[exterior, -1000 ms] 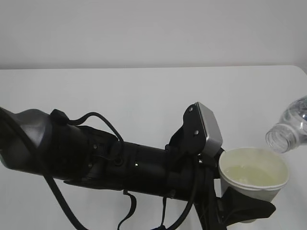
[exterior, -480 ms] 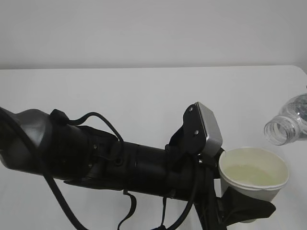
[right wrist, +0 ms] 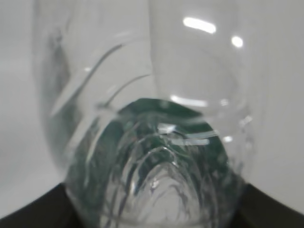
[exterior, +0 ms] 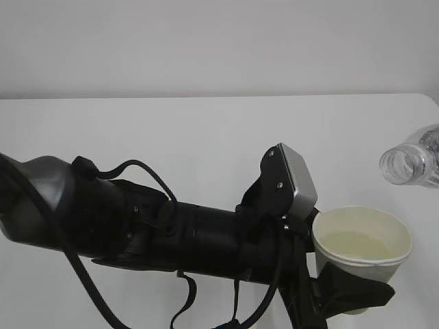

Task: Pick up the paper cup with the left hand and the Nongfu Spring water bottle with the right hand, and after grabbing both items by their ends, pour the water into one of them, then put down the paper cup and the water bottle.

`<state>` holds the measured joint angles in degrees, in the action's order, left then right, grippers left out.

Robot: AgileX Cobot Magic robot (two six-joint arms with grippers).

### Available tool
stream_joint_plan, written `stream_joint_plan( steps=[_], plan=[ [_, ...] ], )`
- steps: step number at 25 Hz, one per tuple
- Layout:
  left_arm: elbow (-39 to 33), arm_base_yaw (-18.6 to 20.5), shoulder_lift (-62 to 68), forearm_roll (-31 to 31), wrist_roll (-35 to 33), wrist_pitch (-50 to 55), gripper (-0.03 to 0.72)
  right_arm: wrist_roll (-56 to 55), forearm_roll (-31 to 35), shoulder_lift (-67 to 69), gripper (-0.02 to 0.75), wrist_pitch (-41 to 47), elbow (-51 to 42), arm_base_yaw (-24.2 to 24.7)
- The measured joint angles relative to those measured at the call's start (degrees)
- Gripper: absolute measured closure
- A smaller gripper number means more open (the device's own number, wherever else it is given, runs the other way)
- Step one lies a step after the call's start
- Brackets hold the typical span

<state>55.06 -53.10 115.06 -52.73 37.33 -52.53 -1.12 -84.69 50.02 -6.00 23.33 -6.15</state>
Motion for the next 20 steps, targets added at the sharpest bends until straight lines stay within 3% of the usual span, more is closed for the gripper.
stream_joint_plan(
  steps=[20],
  plan=[
    [0.0, 0.0, 0.0, 0.3, 0.0, -0.8, 0.225, -16.9, 0.3, 0.0, 0.32, 0.0, 0.0, 0.0]
  ],
)
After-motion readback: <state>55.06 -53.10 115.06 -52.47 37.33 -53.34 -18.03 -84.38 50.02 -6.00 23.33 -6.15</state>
